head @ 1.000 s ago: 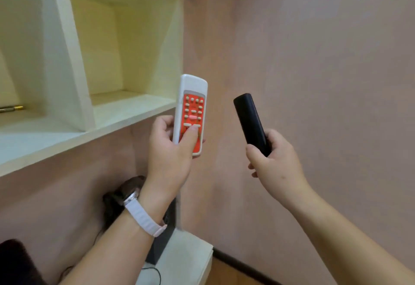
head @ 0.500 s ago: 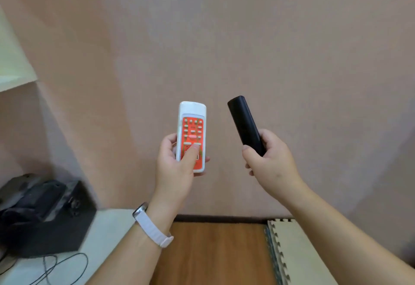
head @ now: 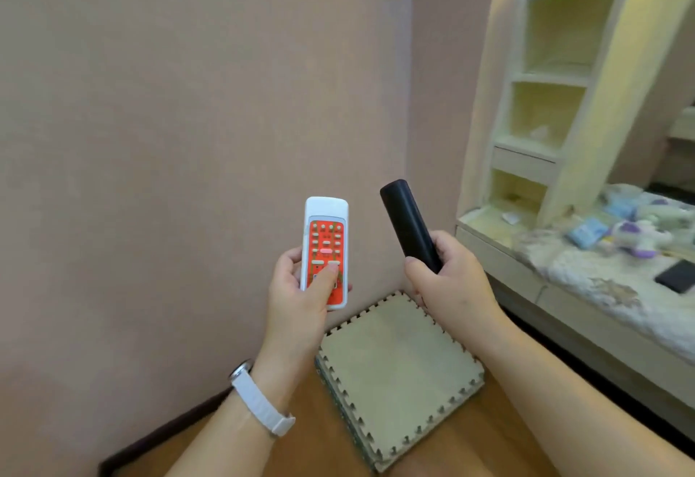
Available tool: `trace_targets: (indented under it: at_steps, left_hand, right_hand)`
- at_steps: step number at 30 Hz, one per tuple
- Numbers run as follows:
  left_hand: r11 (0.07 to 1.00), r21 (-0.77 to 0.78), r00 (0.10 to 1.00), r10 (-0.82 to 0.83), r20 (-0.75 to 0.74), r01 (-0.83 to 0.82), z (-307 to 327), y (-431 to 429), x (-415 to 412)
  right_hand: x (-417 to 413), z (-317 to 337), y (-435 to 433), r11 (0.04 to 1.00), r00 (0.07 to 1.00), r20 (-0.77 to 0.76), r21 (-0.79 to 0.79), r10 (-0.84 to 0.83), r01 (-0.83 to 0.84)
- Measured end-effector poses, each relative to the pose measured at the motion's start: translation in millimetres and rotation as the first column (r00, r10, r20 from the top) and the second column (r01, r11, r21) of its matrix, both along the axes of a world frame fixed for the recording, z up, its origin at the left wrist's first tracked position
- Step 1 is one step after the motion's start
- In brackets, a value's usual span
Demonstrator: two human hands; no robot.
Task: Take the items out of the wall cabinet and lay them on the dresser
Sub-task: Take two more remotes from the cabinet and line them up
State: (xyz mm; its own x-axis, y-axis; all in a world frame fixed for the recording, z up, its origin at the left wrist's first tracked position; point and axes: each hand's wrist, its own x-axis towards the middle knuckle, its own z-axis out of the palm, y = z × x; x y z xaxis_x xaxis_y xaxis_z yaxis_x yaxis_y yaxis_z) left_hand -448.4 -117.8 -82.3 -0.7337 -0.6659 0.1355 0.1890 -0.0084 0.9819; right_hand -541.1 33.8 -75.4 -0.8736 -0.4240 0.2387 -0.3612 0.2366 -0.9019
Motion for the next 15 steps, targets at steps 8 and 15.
trace_targets:
  at_steps: [8,15]
  left_hand:
    - [0.953,-0.055,0.954,-0.297,0.044,0.299,-10.4,100.6,-91.5]
    - [0.825,-0.045,0.824,-0.557,0.104,0.563,-30.0,185.7,-167.1]
  right_hand:
    - [-32.4,-8.5,129.6,0.949,0.948,0.064,-0.029,-0.311,0.313]
    - [-58.9,-26.9,213.8,0.825,0.82,0.087,0.042,-0.566,0.564]
